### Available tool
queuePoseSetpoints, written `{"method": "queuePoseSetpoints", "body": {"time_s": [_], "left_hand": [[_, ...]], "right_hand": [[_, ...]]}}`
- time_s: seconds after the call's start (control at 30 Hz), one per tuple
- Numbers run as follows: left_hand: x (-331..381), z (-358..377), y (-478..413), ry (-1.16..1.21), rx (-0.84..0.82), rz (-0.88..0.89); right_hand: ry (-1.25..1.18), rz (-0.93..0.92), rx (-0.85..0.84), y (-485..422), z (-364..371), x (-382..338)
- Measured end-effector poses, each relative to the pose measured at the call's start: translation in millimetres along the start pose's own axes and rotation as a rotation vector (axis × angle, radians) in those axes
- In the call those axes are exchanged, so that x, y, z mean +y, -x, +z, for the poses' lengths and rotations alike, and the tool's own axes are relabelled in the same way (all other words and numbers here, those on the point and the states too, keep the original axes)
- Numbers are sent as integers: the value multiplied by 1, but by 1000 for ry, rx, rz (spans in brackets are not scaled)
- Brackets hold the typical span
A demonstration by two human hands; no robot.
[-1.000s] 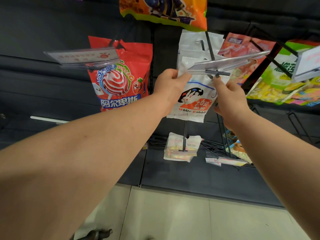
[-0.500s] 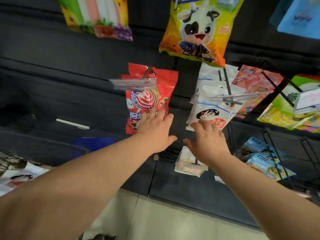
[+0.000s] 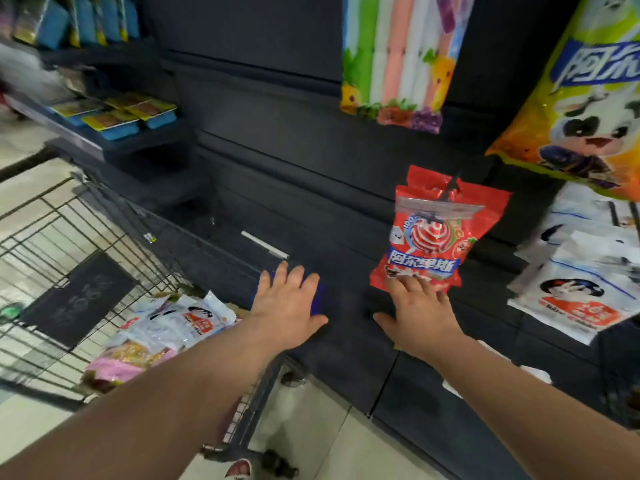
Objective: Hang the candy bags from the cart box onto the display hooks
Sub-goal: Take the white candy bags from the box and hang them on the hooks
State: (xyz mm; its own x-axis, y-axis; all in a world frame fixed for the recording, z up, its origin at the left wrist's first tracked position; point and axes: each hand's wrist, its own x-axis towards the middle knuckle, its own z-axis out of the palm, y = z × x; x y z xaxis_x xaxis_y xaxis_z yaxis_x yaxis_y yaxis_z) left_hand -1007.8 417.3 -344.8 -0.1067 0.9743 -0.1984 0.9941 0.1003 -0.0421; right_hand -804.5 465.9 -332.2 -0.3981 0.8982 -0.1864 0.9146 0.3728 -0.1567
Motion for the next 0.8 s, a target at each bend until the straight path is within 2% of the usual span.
{"method": "queuePoseSetpoints", "body": {"time_s": [0.2, 0.5, 0.8], "left_hand": [[-60, 21, 11, 23, -59, -80], [-167, 74, 10, 65, -195, -79], [-297, 126, -19, 1, -321, -130]], "right_hand": [[-14, -87, -83, -16, 14, -54], [-32, -125, -250, -56, 65, -153], [-41, -39, -489, -109, 127, -245]]}}
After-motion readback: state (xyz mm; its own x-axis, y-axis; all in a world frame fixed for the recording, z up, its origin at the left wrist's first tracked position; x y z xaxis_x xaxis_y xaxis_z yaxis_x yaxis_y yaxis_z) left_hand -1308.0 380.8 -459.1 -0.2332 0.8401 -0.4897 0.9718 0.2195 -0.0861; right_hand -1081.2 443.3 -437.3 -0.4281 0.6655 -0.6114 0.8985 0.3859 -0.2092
